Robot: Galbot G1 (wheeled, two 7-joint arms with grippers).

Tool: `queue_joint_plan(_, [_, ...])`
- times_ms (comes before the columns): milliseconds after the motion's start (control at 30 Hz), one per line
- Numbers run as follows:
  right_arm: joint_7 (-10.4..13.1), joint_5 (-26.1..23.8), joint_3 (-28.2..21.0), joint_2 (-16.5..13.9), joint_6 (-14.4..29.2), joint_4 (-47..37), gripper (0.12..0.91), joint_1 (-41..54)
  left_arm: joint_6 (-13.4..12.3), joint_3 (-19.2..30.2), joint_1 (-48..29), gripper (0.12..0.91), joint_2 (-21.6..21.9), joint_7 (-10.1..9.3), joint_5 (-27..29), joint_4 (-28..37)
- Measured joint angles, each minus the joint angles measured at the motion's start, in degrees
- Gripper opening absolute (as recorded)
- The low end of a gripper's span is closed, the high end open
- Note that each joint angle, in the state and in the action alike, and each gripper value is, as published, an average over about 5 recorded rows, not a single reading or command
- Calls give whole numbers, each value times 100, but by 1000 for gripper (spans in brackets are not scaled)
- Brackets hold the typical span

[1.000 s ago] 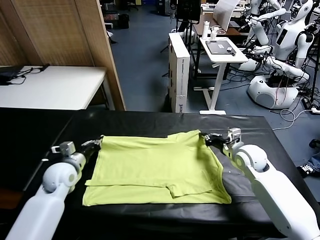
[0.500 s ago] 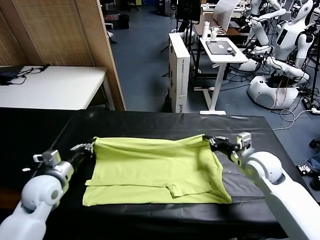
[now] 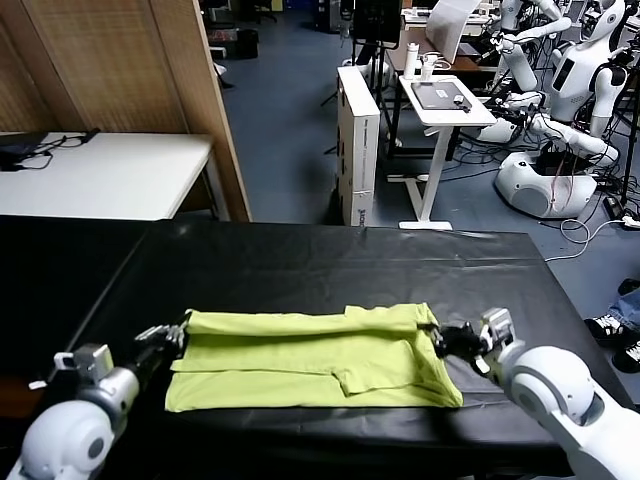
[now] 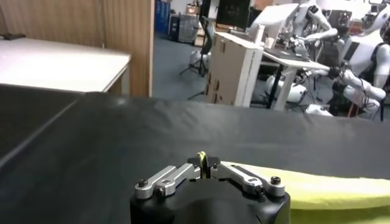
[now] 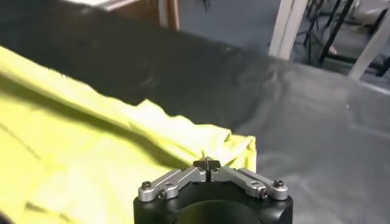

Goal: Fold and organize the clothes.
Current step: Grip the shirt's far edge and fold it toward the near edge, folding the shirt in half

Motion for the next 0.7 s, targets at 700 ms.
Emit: queue_joint_plan(700, [111,378,-4,-210,-2,142,408,-75,-30,-51,1036,353,-347,-142,429,-148])
